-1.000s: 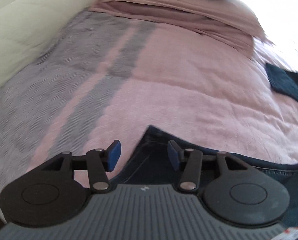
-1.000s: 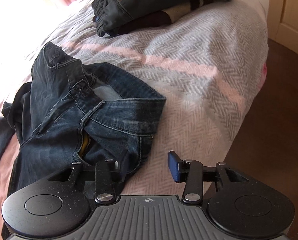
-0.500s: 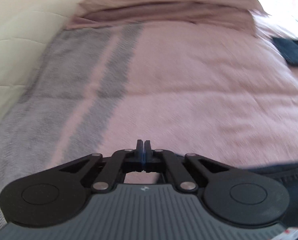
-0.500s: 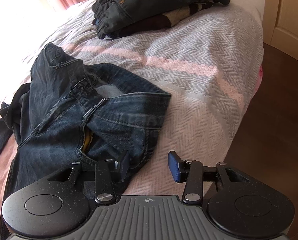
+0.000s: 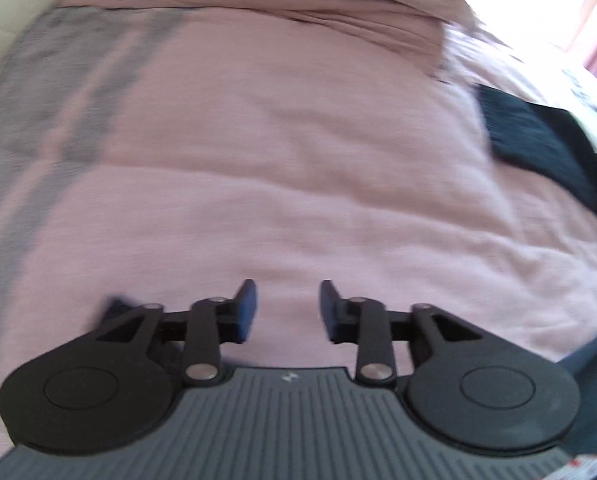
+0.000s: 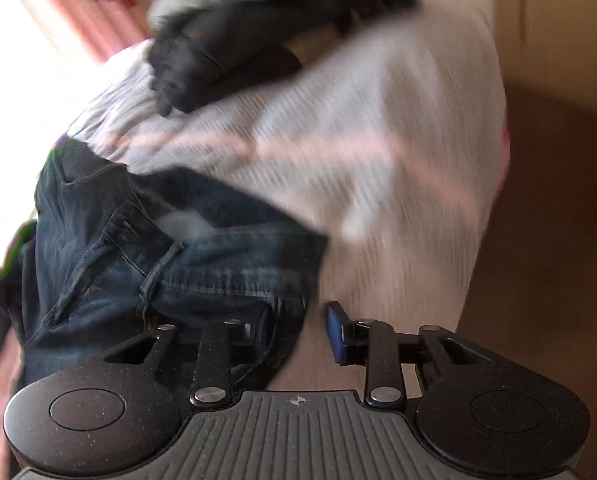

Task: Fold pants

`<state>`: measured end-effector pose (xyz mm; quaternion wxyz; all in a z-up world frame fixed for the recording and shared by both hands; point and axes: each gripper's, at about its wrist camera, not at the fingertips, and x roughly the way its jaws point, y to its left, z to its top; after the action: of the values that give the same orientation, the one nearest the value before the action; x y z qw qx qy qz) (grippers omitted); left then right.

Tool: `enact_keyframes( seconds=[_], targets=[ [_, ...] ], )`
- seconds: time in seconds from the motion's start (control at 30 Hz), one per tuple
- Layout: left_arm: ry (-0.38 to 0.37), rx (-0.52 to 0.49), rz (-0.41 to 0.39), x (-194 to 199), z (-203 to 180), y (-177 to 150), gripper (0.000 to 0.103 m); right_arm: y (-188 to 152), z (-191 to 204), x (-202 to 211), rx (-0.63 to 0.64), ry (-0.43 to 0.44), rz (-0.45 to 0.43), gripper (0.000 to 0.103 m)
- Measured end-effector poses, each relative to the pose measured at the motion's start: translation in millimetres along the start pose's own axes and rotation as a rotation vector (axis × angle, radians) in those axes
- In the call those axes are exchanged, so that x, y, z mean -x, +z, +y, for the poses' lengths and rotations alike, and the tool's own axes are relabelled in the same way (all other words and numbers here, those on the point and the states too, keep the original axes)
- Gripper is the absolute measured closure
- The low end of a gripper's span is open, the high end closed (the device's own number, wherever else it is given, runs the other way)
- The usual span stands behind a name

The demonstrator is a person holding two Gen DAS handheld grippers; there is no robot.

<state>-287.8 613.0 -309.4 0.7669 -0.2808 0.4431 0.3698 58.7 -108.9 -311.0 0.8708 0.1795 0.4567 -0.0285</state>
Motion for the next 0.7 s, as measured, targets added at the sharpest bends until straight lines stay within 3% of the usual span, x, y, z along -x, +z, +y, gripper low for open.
enact_keyframes(
  seconds=[0.03,0.07,0.1,0.2,0.23,0.3,0.37,0.43,0.47,0.5,0.53,0.57,0.63,0.7],
  targets=[
    [-0.03,-0.031,-0.007,-7,-25,6,0.067,9,7,3,0.054,-0.021,0.013,0.059],
    [-0.052,-0.067,-0.016,-16,-50,10,0.061,18,12,2,0.087,-0.063,0.05,0.042],
    [-0.066,-0.096,-0.019,-25,-74,17,0.053,29,15,-1,0.1,-0.093,0.092,0.039],
    [-0.17,-0.063,0.003,-61,-135,41,0.046,56,16,-3,0.08,-0.044,0.176,0.039],
    [-0.208,-0.024,0.008,-73,-153,50,0.043,61,20,-2,0.145,-0.023,0.207,0.039],
    [-0.292,0.069,0.004,-102,-189,66,0.028,71,35,-12,0.385,-0.034,0.332,0.038],
    [-0.305,0.143,-0.008,-132,-217,80,0.023,76,40,-25,0.555,0.04,0.554,0.038],
    [-0.267,0.241,-0.027,-166,-236,96,0.024,87,35,-23,0.624,0.108,0.661,0.038],
    [-0.235,0.287,-0.041,-180,-239,102,0.028,95,30,-22,0.653,0.122,0.73,0.038],
    [-0.189,0.31,-0.066,-186,-243,107,0.064,103,25,-22,0.673,0.129,0.795,0.038],
    [-0.147,0.316,-0.098,-187,-243,114,0.089,113,19,-22,0.687,0.127,0.843,0.038],
    [-0.168,0.324,-0.097,-183,-238,120,0.101,126,15,-22,0.699,0.098,0.847,0.038],
    [-0.196,0.329,-0.158,-153,-225,129,0.101,157,17,-25,0.691,0.029,0.762,0.038],
    [-0.12,0.248,-0.286,-100,-216,144,0.102,186,28,-31,0.602,0.078,0.642,0.038]
  ],
)
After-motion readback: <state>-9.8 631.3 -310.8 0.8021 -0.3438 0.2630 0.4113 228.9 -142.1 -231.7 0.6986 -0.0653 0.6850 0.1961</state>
